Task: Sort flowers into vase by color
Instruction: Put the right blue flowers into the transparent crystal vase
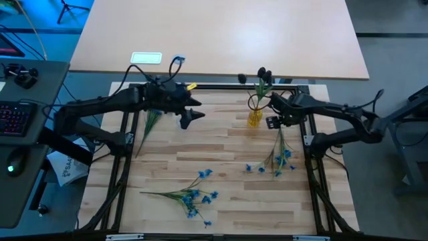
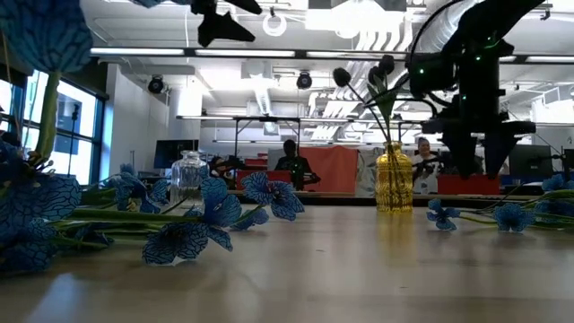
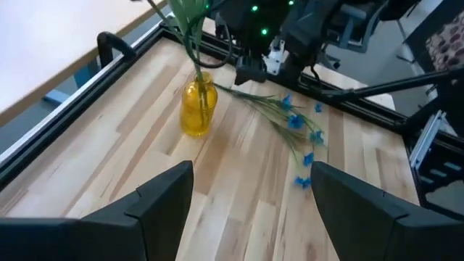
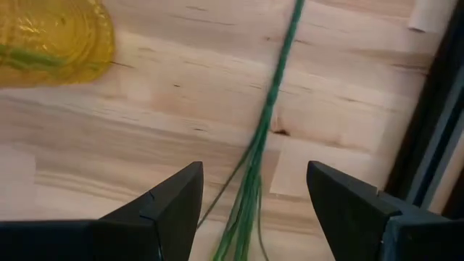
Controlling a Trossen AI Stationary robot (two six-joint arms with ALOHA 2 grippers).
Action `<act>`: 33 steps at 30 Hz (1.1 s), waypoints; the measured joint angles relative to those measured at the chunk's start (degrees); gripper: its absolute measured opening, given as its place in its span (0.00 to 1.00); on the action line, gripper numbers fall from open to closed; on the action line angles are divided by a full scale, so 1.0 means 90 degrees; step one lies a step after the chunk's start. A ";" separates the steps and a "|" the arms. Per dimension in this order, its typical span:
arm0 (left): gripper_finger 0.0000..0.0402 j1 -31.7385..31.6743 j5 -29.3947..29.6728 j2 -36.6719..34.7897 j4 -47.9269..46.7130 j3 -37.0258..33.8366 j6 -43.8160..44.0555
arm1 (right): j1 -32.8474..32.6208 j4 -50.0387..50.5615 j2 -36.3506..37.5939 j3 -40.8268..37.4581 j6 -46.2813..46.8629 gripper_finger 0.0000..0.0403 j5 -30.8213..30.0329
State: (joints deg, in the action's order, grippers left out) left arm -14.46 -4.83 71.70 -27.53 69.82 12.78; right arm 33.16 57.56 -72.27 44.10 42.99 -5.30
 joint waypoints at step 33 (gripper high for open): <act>0.66 0.0180 0.0268 -0.0221 0.1623 0.0000 0.0687 | -0.1364 -0.1406 0.1384 -0.1968 0.0702 0.02 0.1045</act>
State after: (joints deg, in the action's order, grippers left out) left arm -12.84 -2.42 69.71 -12.93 69.82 18.97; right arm 20.88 44.91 -59.81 26.39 49.31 4.10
